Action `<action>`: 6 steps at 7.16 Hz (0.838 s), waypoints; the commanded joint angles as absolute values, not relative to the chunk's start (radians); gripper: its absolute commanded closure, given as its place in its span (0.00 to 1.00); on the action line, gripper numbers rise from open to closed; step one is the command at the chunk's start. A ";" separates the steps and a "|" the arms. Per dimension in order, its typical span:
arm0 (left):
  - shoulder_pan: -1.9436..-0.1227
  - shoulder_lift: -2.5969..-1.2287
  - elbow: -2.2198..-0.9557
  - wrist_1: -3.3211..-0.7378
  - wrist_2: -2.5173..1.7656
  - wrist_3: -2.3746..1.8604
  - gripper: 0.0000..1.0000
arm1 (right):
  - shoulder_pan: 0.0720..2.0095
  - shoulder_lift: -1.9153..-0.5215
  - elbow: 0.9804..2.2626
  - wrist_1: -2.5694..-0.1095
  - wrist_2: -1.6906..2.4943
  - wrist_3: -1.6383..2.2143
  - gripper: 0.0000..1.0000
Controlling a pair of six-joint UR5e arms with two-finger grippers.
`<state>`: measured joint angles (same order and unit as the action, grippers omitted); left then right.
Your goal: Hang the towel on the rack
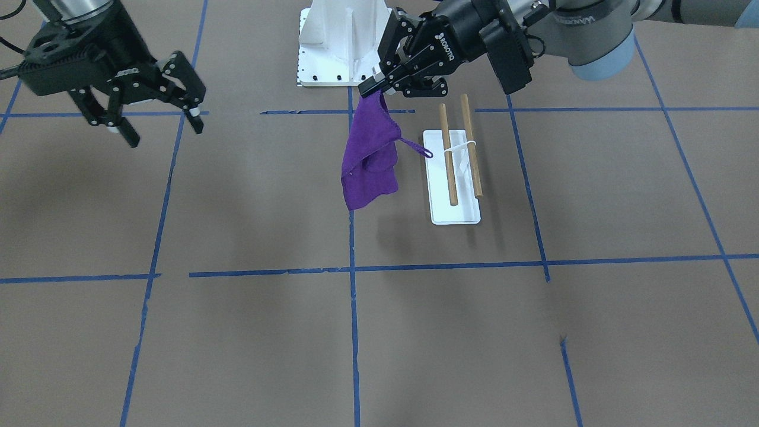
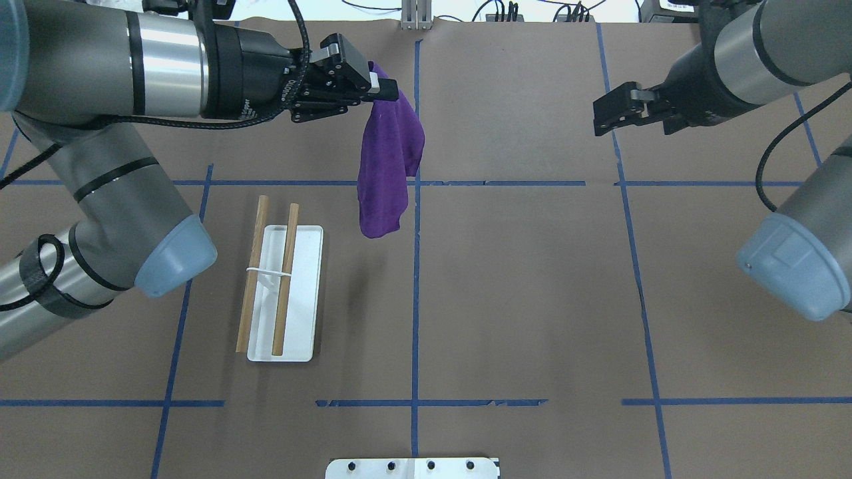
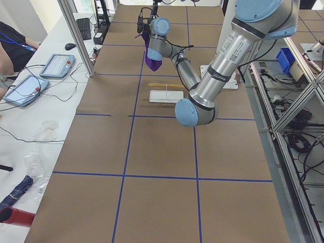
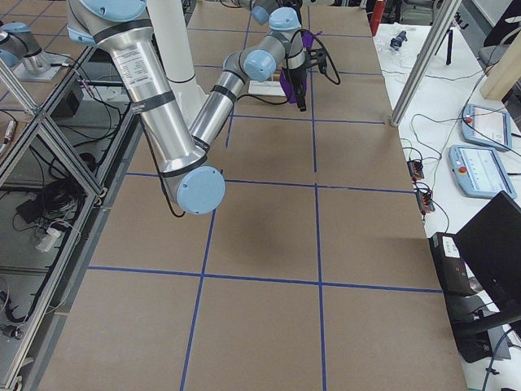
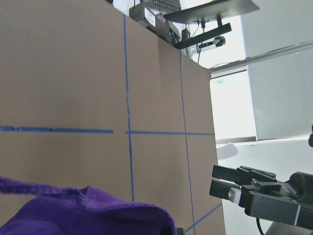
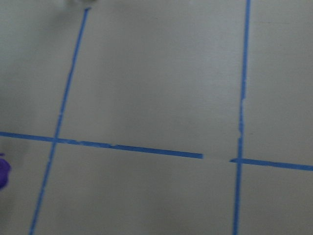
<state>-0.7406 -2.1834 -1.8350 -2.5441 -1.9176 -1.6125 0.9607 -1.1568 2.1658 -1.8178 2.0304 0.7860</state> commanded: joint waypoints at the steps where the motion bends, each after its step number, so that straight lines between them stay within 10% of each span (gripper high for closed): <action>1: -0.553 -2.184 -1.891 -2.353 -1.562 -1.446 1.00 | 1.050 -1.225 2.157 -1.953 2.028 0.516 0.00; 6: -0.456 -2.093 -2.314 -1.724 -1.456 -1.370 1.00 | 1.394 -1.472 2.001 -1.948 2.167 -0.059 0.00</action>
